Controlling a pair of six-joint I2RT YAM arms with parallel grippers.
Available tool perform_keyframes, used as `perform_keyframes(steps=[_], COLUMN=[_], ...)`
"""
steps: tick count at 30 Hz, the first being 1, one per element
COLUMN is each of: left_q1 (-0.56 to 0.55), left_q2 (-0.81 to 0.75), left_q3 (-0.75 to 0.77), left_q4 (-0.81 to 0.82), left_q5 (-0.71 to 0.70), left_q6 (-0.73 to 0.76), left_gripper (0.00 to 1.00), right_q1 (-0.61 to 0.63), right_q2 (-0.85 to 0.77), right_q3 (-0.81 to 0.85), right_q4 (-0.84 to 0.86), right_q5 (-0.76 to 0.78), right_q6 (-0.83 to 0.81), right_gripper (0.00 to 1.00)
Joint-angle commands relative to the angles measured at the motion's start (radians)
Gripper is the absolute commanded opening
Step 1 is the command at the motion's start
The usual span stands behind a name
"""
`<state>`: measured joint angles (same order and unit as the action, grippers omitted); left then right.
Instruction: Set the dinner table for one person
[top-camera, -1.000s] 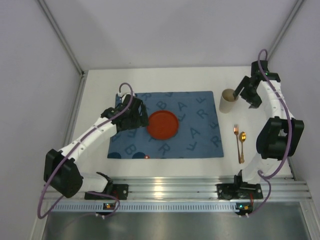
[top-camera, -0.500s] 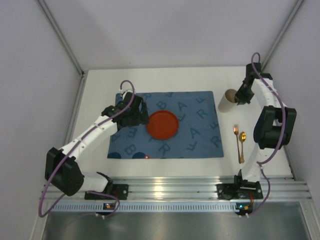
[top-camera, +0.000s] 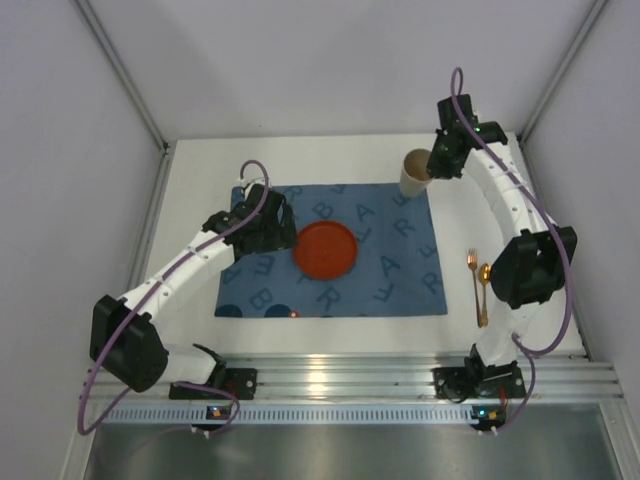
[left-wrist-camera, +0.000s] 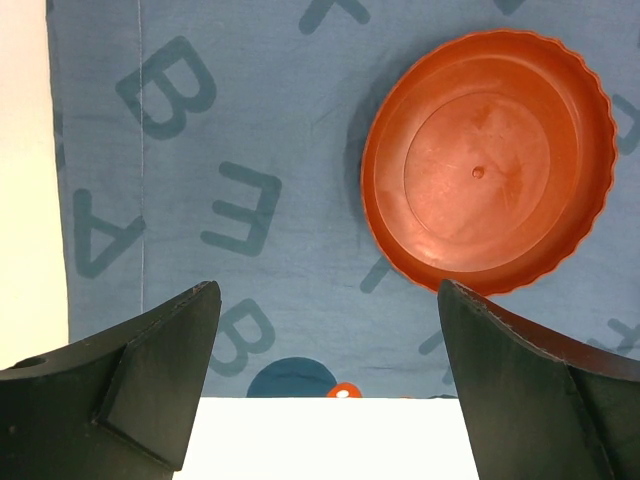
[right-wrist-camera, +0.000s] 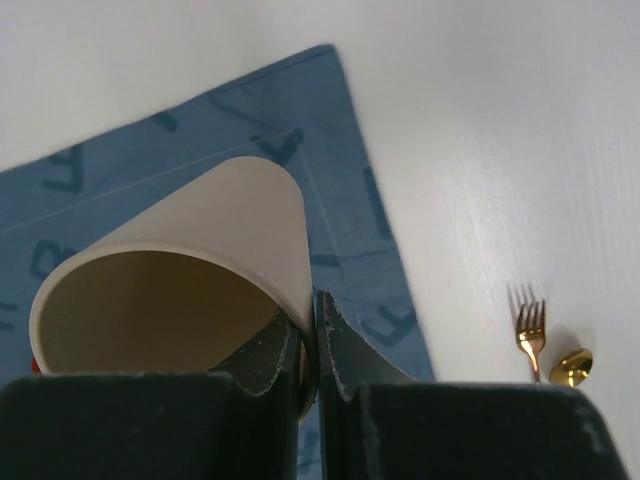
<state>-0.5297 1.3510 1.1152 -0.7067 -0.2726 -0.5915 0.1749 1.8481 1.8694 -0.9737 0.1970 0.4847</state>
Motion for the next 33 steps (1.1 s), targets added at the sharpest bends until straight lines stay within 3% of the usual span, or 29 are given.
perform_keyframes(steps=[1, 13, 16, 19, 22, 23, 26, 33], left_q1=[0.005, 0.007, 0.007, 0.008, 0.010, 0.010, 0.008, 0.007], left_q2=[0.005, -0.026, -0.036, -0.041, -0.038, -0.036, -0.035, -0.049], left_q3=[0.015, 0.020, 0.011, 0.006, 0.009, 0.011, 0.024, 0.054], left_q4=[0.030, 0.000, -0.004, -0.004, -0.004, -0.001, 0.003, 0.015], left_q5=[0.015, 0.000, -0.005, -0.008, -0.005, -0.004, 0.013, 0.026], left_q6=[0.016, 0.044, 0.047, 0.047, 0.045, 0.045, 0.050, 0.079], left_gripper=[0.95, 0.95, 0.95, 0.95, 0.95, 0.95, 0.94, 0.94], right_q1=[0.063, 0.107, 0.117, 0.124, 0.126, 0.124, 0.124, 0.091], right_q2=[-0.027, 0.155, 0.192, 0.203, 0.197, 0.191, 0.160, -0.038], right_q3=[0.005, 0.071, 0.106, 0.109, 0.102, 0.100, 0.100, 0.037], right_q4=[-0.030, -0.029, -0.049, -0.051, -0.053, -0.054, -0.049, -0.006], right_q5=[0.001, 0.035, 0.041, 0.041, 0.044, 0.044, 0.062, 0.131], right_q6=[0.041, 0.080, 0.078, 0.080, 0.081, 0.080, 0.080, 0.054], right_gripper=[0.00, 0.00, 0.04, 0.12, 0.32, 0.45, 0.62, 0.77])
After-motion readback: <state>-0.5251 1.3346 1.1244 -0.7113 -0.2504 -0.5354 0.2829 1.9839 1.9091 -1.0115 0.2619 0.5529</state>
